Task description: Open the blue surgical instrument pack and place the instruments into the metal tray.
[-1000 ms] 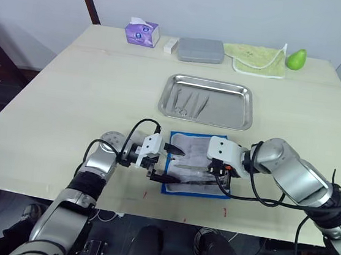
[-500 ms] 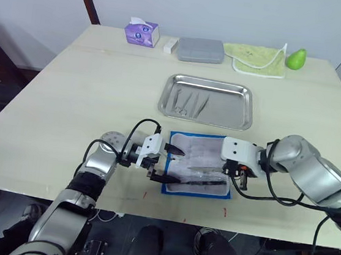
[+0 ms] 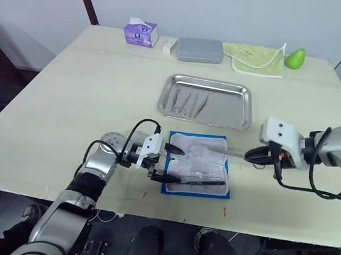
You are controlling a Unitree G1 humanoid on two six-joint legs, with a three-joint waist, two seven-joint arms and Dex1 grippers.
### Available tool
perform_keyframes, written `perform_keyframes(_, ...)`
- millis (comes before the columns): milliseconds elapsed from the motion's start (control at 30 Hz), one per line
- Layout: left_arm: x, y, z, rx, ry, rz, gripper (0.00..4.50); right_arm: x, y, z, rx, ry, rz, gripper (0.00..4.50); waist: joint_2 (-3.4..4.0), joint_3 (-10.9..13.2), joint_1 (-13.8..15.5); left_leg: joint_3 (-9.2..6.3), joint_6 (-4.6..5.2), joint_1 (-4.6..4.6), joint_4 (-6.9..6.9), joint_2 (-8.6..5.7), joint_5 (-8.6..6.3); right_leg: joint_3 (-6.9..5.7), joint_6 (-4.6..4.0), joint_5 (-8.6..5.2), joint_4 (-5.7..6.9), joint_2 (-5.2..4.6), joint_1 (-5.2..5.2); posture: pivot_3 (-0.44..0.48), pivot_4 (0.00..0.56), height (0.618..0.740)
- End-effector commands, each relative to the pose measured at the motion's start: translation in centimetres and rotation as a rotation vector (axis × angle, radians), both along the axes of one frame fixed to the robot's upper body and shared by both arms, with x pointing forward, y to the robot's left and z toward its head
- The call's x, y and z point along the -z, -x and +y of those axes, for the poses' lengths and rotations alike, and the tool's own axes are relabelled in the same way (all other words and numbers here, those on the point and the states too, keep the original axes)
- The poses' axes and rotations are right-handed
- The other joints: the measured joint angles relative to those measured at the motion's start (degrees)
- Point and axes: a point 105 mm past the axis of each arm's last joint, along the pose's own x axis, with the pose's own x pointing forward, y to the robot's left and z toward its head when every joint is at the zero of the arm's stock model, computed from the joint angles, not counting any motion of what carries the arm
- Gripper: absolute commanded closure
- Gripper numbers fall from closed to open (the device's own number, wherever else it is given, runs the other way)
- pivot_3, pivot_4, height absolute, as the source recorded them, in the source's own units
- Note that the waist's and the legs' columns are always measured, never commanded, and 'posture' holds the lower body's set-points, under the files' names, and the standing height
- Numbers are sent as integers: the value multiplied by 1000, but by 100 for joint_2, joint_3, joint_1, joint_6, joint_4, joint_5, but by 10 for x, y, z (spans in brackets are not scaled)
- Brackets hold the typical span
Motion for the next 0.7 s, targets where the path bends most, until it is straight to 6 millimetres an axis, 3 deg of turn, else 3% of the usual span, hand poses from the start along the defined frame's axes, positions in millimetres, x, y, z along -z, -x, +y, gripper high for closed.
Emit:
perform_keyframes(33, 19, 6, 2, -17, -38, 68, 0, -30, -28, 9, 156, -167, -105, 4475, 1, 0, 2, 0, 0, 1, -1, 1, 0, 0, -1, 0, 0, 1, 0, 0, 150, 740)
perform_keyframes(100, 19, 5, 2, -24, -37, 66, 0, -29, -36, 13, 205, -160, -99, 4475, 3, 1, 11, 0, 0, -1, -1, 0, 0, 1, 0, 1, 2, 1, -1, 0, 150, 740)
perform_keyframes(233, 18, 5, 3, -37, -30, 67, 0, -41, -89, 29, 501, -364, -95, 4475, 11, -3, -33, 10, 0, 3, -1, 1, 0, 9, 0, 2, 5, 1, -2, 0, 150, 740)
perform_keyframes(333, 17, 5, 3, -44, -24, 68, 0, -32, -116, 38, 656, -423, -95, 4475, 11, -3, 16, -4, 0, 0, -6, 2, 0, -2, -2, 1, 7, 7, -2, 0, 150, 740)
perform_keyframes(500, 17, 5, 4, -55, -22, 67, 0, -14, -143, 51, 844, -496, -68, 4475, 13, -1, 15, 5, 0, -12, -13, -1, 0, -2, 1, 1, -5, -2, -4, 0, 150, 740)
perform_keyframes(700, 17, 7, 5, -64, -20, 70, 0, 8, -154, 65, 962, -529, -38, 4475, 15, 0, -33, 1, 0, -3, -14, 0, 0, 0, 1, 1, 5, 2, -4, 0, 150, 740)
